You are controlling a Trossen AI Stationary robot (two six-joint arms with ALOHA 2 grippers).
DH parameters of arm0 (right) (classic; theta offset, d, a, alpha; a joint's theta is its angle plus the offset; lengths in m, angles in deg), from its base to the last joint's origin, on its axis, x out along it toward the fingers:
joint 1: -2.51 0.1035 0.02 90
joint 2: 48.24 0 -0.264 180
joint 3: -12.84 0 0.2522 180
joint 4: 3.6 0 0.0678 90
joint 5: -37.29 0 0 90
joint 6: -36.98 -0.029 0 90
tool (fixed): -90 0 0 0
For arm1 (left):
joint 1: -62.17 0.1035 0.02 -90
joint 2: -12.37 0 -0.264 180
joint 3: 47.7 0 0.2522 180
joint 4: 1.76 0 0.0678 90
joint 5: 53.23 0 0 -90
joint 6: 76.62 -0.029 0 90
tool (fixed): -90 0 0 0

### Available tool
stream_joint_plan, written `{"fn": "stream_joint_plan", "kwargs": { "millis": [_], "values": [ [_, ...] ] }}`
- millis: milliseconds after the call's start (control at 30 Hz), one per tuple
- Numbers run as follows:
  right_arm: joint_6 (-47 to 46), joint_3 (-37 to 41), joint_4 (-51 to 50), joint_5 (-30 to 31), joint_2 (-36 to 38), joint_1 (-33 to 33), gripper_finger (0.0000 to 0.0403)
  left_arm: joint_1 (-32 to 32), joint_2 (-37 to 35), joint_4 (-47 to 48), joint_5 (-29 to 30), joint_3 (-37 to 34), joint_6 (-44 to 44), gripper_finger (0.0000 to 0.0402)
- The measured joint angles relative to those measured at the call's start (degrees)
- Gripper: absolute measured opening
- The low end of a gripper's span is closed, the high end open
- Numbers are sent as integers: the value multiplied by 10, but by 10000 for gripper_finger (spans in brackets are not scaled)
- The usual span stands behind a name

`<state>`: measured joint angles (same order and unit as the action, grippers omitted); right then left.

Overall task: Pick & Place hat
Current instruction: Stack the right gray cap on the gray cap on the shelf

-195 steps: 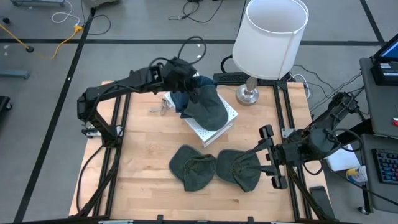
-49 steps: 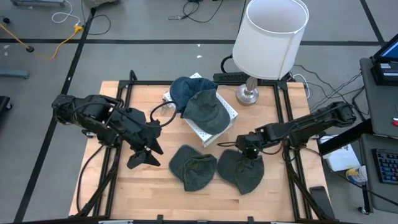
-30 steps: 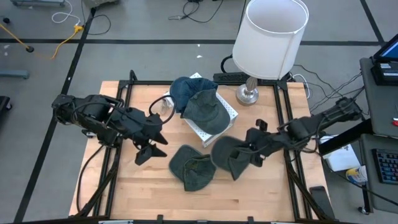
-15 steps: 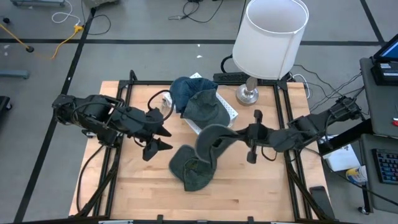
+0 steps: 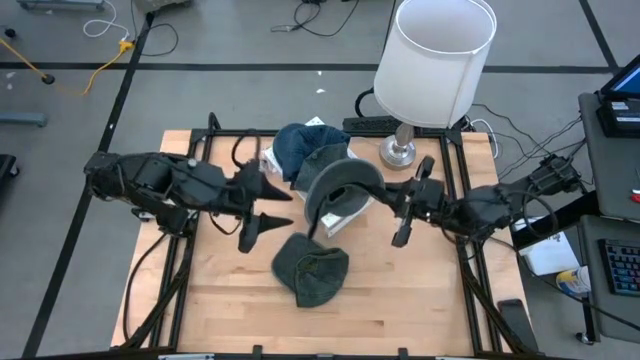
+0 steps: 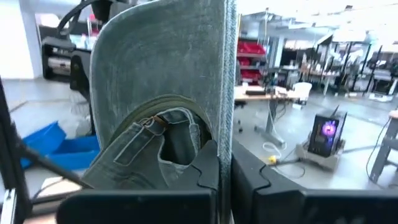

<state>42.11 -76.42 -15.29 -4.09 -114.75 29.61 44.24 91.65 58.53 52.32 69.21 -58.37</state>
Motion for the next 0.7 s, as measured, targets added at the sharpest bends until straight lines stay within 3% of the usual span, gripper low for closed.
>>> {"fn": "stream_joint_plan", "kwargs": {
  "millis": [133, 267, 600, 700],
  "values": [
    [33, 0, 46, 22, -6, 0, 3, 0, 2, -58, 46, 0, -64, 257],
    [62, 0, 71, 57, -14, 0, 3, 1, 7, -108, 55, -1, -118, 257],
    [97, 0, 126, 55, -25, -1, 3, 11, 34, -166, 87, 0, -154, 256],
    [97, 0, 132, 56, -24, -1, 3, 15, 40, -170, 101, 0, -152, 236]
  ]
}}
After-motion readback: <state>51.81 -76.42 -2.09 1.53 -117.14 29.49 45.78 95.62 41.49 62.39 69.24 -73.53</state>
